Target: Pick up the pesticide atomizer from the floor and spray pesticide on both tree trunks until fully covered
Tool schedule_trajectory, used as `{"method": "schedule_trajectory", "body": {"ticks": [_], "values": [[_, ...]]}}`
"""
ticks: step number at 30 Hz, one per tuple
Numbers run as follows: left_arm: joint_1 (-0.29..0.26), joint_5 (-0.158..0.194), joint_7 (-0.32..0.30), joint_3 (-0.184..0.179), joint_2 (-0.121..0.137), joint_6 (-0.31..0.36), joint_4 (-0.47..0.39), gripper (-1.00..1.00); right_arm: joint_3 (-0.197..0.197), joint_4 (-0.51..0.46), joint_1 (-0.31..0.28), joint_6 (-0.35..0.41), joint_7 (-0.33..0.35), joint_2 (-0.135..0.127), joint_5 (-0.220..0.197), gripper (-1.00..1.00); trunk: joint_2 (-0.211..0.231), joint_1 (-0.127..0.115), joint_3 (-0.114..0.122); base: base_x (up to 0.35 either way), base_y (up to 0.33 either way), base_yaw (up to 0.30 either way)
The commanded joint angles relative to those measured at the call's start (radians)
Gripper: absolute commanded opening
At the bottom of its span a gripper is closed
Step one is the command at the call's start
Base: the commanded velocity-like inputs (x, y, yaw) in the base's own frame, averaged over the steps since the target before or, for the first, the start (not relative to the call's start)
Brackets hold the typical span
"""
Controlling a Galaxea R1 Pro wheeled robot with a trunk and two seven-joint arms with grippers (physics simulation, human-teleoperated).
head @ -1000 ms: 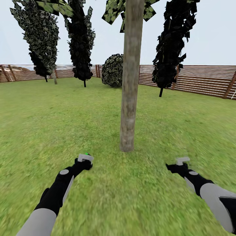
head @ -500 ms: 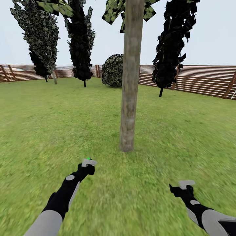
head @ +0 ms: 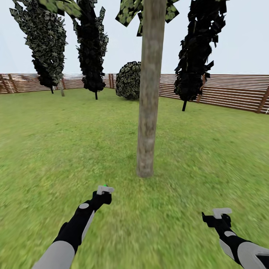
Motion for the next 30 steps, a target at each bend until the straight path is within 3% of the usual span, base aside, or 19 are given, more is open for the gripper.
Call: {"method": "schedule_trajectory", "body": {"ticks": [1, 9, 24, 30], "values": [[0.0, -0.001, 0.003, -0.001, -0.001, -0.001, 0.005, -1.0, 0.0, 0.001, 0.015, 0.001, -0.025, -0.008, 0.0, 1.0, 0.0, 0.0, 0.0, 0.348, 0.0, 0.0], [0.0, -0.001, 0.002, -0.023, -0.02, -0.001, 0.01, -1.0, 0.0, 0.0, 0.047, 0.0, -0.057, -0.024, -0.001, 1.0, 0.0, 0.0, 0.0, 0.349, 0.0, 0.0], [0.0, -0.002, 0.002, -0.039, -0.039, 0.001, 0.01, -1.0, 0.0, 0.0, 0.049, 0.0, -0.061, -0.025, -0.001, 1.0, 0.0, 0.0, 0.0, 0.35, -0.031, -0.002], [-0.001, -0.002, 0.002, -0.039, -0.04, 0.001, 0.012, -1.0, 0.001, 0.0, 0.049, 0.0, -0.061, -0.024, -0.001, 1.0, 0.0, 0.0, 0.0, 0.35, -0.083, -0.188]]}}
